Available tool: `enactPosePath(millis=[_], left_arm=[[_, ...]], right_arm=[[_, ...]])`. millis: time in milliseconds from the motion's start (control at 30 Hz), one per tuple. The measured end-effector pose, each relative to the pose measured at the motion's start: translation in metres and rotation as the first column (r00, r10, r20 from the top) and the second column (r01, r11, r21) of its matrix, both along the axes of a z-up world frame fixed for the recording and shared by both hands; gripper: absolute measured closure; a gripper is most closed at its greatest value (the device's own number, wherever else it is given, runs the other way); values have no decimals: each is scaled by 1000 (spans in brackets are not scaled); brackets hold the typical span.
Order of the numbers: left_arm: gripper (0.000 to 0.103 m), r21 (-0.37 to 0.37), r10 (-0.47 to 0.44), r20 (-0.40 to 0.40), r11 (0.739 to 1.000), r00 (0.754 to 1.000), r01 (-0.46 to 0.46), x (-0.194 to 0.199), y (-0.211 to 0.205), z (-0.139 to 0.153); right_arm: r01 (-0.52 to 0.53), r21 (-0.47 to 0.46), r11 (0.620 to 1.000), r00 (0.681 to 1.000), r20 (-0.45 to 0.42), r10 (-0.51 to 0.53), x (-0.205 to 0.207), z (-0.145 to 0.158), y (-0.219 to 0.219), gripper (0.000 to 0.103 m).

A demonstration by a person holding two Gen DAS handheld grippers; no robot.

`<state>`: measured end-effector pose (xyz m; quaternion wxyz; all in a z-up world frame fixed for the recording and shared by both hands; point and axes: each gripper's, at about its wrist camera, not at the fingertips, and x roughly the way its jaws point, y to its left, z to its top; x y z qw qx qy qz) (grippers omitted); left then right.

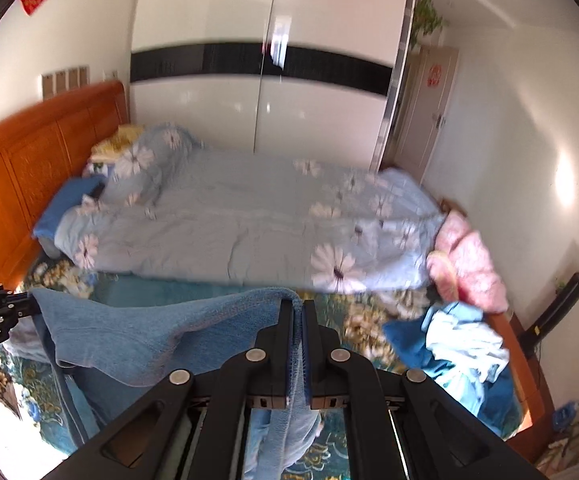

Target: Fold clothes

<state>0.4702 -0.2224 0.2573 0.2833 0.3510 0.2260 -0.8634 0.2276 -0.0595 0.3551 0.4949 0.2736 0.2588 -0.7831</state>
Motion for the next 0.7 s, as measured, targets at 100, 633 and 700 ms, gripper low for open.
enactPosePath(millis=[100, 633, 700], left_arm=[[96, 86, 55, 86, 994, 995, -63, -20, -20, -56], [96, 194, 227, 312, 935, 923, -296, -96, -122, -158], [96, 191, 242, 328, 930, 913, -315, -105, -141, -168]], right_arm=[[8, 102, 995, 996, 86, -17, -22, -63, -38, 99], [-138, 294, 946, 953, 300, 46, -117, -228, -191, 99], [-159, 294, 942, 948, 313, 62, -127, -238, -213, 99]])
